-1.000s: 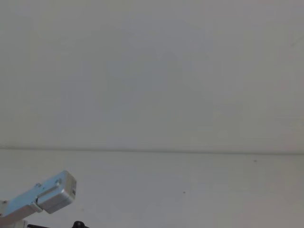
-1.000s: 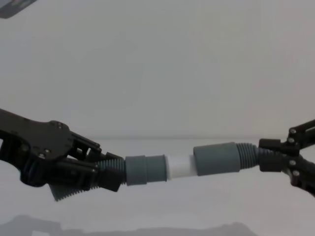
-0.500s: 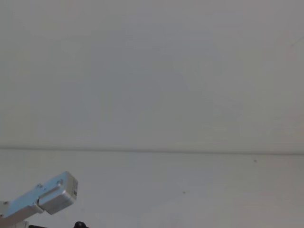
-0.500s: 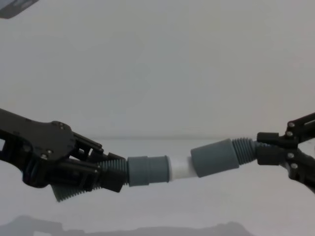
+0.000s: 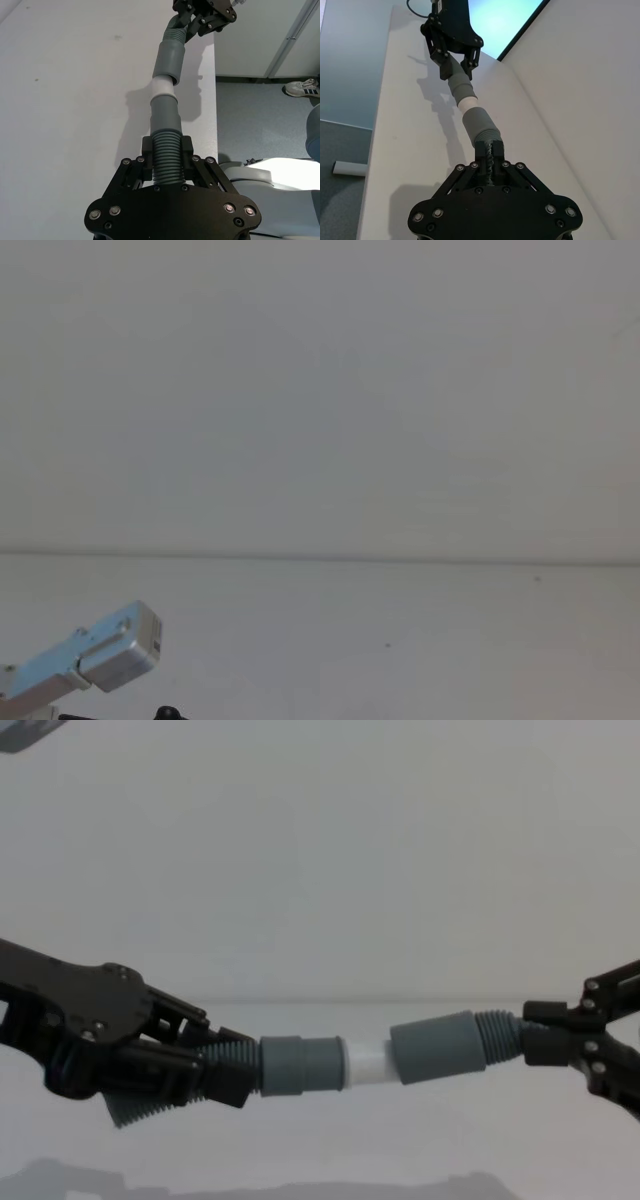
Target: Use both hands to pick up one end of the pipe from the table, align the ends, and insert them.
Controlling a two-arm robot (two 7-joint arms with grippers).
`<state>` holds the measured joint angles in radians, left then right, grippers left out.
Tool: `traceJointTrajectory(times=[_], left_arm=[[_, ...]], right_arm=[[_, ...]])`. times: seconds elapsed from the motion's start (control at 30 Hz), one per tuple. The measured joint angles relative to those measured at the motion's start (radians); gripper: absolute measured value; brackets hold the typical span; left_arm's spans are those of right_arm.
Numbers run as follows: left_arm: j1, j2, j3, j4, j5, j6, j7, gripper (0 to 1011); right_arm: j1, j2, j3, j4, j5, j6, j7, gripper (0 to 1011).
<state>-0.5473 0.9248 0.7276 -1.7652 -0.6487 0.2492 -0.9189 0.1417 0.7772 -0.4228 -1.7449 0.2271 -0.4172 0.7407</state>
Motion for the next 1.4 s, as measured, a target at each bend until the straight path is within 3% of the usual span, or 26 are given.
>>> traceJointTrajectory(times=[0.9, 1.4], left_arm=[[0.015, 0.005, -0.014, -0.009, -0.004, -0.002, 0.009, 293], [0.010, -0.004, -0.008, 0.001, -0.002, -0.006, 0.002, 293]], right_arm=[[0.004, -0.006, -0.004, 0.021, -0.002, 0.007, -0.002, 60], [0.000, -0.007, 0.001, 0.014, 0.025, 0.011, 0.005, 60]])
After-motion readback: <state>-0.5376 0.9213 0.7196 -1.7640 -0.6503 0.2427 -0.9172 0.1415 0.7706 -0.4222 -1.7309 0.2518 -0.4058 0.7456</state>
